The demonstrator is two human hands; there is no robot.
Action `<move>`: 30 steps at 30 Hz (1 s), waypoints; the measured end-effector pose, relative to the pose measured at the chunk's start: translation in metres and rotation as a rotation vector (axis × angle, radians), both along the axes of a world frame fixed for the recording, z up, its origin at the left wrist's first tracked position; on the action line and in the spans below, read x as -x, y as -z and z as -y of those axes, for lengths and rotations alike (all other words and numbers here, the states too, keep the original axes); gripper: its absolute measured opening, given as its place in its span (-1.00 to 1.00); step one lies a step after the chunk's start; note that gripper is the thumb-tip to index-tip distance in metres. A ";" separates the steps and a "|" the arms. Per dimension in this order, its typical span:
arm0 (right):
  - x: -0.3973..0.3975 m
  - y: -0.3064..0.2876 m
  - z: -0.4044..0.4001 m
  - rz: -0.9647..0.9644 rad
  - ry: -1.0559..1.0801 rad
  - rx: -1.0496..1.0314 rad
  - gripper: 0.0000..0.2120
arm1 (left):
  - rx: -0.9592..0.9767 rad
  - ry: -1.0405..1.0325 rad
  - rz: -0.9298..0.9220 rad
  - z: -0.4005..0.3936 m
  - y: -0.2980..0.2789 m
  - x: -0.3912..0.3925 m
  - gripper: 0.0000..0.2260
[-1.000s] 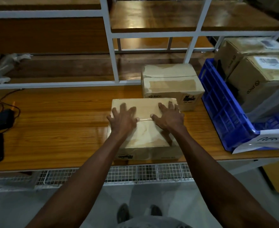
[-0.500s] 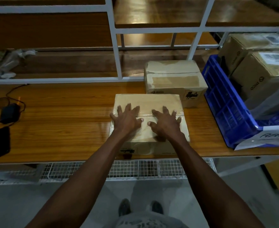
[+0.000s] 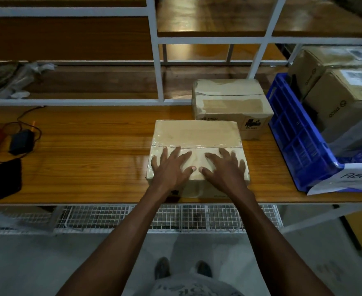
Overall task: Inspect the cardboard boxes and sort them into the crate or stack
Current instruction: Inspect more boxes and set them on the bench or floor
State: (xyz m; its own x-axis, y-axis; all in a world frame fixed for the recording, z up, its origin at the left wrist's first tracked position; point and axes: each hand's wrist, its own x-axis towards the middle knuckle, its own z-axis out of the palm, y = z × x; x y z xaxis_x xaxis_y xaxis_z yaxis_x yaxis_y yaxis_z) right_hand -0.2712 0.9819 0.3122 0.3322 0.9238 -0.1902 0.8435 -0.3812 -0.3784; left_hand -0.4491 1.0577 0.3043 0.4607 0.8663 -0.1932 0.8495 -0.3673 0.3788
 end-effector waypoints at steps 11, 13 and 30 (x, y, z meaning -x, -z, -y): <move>-0.020 0.011 0.046 -0.207 0.220 -0.180 -0.32 | -0.010 -0.230 0.146 0.027 0.003 0.036 -0.26; -0.022 0.010 0.044 -0.251 0.218 -0.234 -0.36 | 0.008 -0.241 0.214 0.022 0.001 0.037 -0.24; -0.045 -0.077 -0.005 -0.200 0.229 -0.573 -0.44 | -0.296 -0.275 0.542 -0.015 -0.081 0.032 -0.46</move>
